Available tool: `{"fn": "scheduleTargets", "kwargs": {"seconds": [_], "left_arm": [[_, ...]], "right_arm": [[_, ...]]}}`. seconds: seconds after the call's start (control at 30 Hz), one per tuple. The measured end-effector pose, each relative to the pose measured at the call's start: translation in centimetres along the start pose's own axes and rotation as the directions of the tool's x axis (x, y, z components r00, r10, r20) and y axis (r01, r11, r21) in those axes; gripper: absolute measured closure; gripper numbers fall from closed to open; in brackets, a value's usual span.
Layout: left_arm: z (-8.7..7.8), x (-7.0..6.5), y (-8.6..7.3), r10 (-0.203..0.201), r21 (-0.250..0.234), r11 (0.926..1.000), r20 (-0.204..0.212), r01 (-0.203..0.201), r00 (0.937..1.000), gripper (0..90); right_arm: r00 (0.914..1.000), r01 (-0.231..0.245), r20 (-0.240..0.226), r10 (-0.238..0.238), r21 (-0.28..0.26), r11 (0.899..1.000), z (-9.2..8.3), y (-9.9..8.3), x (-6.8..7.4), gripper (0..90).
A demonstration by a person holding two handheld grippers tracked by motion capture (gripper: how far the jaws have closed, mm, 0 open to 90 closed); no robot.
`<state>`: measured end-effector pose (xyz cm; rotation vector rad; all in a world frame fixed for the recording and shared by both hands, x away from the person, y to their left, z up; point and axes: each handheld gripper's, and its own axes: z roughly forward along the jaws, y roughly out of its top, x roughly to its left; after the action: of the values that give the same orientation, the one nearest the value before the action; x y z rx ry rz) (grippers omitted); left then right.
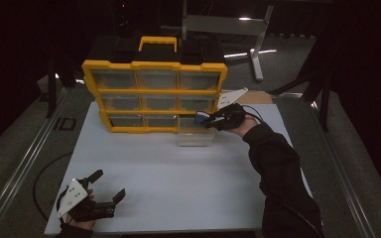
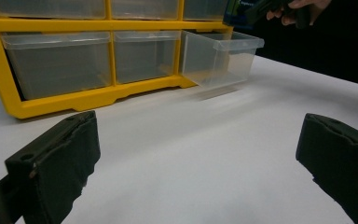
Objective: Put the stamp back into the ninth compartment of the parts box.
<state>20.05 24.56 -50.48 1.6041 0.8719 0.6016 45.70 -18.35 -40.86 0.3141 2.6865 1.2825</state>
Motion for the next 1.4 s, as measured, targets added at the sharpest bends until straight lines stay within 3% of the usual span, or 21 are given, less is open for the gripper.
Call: {"fn": "scheduleTargets", "kwargs": {"seconds": [0.37, 0.63, 0.97, 1.4], "left_arm": [[0.0, 0.0, 0.0, -0.002, -0.001, 1.0000, 0.001, 0.002, 1.0000, 0.3], [0.0, 0.0, 0.0, -0.004, 0.001, 1.0000, 0.001, 0.004, 1.0000, 0.3], [0.0, 0.0, 0.0, -0.006, -0.002, 1.0000, 0.003, 0.006, 1.0000, 0.3], [0.0, 0.1, 0.0, -0.008, -0.003, 1.0000, 0.003, 0.008, 1.0000, 0.3]], "right_arm": [[0.9994, -0.035, 0.006, 0.034, 0.028, 0.999, 1.4, -0.8, -0.1, 69.4], [0.9970, -0.070, 0.037, 0.069, 0.043, 0.997, 2.4, -1.2, -0.5, 69.3], [0.9922, -0.115, 0.055, 0.112, 0.060, 0.992, 3.0, -1.5, -0.9, 69.2], [0.9886, -0.139, 0.069, 0.134, 0.071, 0.988, 3.3, -1.6, -1.0, 68.2]]}}
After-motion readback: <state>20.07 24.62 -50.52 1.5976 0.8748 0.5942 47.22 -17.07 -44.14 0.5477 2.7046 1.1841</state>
